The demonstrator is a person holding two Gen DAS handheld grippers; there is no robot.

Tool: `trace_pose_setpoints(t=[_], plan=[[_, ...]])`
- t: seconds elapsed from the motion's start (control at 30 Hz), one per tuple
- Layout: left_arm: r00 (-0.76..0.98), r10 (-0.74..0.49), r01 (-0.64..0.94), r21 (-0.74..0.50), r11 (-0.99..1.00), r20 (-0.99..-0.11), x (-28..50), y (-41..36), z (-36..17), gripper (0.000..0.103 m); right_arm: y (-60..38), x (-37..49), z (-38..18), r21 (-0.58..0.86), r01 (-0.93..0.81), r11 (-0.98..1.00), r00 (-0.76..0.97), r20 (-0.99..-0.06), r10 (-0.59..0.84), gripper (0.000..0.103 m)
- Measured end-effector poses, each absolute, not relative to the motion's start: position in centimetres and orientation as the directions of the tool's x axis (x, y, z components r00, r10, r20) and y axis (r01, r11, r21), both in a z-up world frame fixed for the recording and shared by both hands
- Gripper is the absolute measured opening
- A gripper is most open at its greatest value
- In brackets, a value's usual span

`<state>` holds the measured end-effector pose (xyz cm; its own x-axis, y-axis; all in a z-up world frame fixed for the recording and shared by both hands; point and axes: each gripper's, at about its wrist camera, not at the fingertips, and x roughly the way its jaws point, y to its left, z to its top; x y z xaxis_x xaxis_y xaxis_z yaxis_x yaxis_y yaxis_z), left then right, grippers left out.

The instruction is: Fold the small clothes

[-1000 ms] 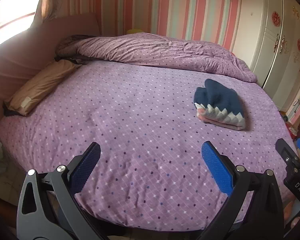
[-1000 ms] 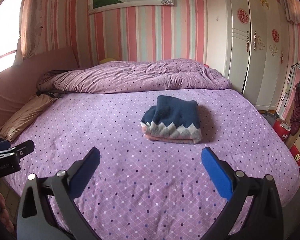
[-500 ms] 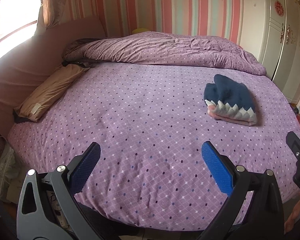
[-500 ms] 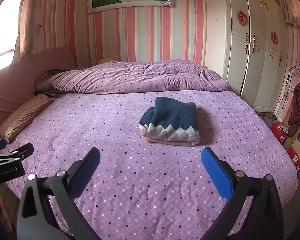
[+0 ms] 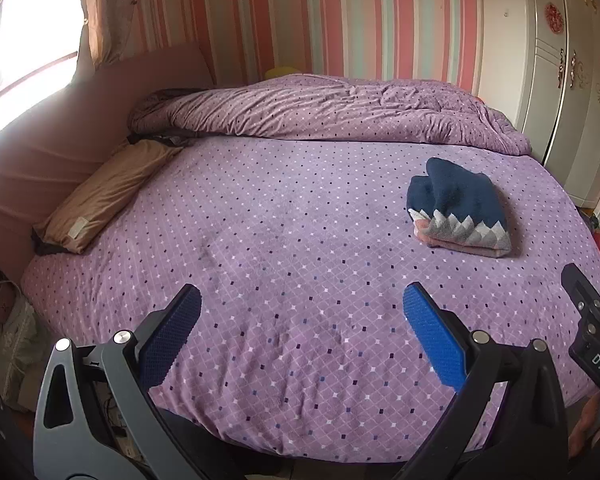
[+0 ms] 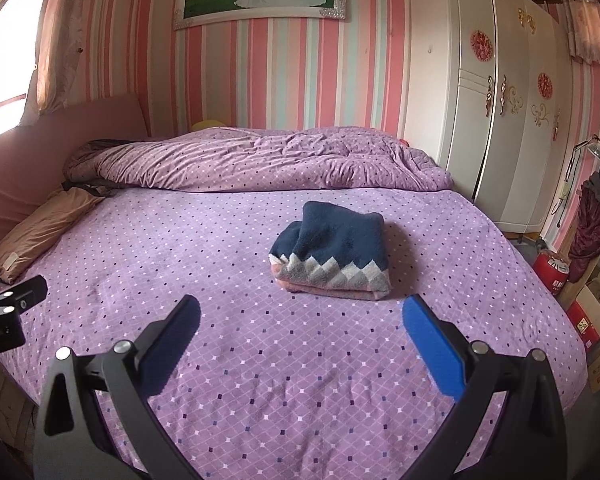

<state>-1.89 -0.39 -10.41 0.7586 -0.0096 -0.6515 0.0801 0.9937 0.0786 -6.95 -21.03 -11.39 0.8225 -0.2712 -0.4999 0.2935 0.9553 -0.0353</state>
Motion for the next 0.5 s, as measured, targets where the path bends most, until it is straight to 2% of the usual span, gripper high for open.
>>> trace_pose_setpoints(t=[0.2, 0.5], plan=[[0.719, -0.070, 0.112, 0.015, 0.994, -0.692, -1.96, 0.09, -10.18, 0.100, -20.82, -7.10, -10.95, -0.049, 0.297, 0.954, 0.825, -0.489, -0.282, 0.101], [0.737, -0.044, 0.100, 0.044, 0.994, -0.674, -2.41, 0.10, -9.57, 0.100, -20.85, -7.31, -10.52, -0.047, 0.299, 0.953, 0.829, -0.482, -0.284, 0.101]])
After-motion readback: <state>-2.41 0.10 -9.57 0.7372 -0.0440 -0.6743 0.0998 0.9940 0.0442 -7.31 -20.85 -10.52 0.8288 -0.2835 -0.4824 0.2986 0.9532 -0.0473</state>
